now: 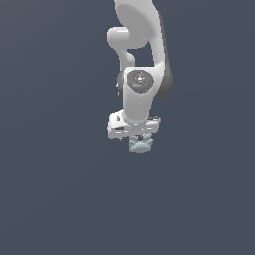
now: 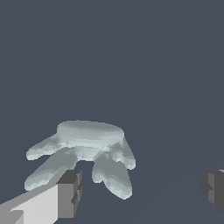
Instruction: Pick up the object and move it to a goal position.
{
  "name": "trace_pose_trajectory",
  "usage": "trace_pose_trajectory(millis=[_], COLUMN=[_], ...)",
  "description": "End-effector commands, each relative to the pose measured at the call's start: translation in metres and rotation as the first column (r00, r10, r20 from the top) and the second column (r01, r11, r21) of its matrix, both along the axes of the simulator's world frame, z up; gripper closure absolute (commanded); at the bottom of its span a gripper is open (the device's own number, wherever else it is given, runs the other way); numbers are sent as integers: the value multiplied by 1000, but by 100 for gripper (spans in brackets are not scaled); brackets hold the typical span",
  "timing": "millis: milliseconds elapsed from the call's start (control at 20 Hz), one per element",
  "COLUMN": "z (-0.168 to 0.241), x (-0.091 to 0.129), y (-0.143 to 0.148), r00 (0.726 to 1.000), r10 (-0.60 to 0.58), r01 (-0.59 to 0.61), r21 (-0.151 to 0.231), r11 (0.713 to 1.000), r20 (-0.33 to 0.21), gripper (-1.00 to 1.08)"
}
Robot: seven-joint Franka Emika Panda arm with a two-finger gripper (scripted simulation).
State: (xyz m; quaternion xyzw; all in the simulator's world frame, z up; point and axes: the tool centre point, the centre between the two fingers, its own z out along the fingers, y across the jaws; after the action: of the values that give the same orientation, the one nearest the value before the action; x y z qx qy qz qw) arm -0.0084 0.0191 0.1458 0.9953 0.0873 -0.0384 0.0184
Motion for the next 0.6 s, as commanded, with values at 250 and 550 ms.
trace_pose_trajectory(millis=[250, 550], z=[-11, -20], x=[-3, -4], y=[11, 17], r00=[960, 856], r10=[262, 470], r01=[-268, -493], r21=[-48, -62], r11=[962, 868], r20=[-104, -216], gripper=[-100, -100])
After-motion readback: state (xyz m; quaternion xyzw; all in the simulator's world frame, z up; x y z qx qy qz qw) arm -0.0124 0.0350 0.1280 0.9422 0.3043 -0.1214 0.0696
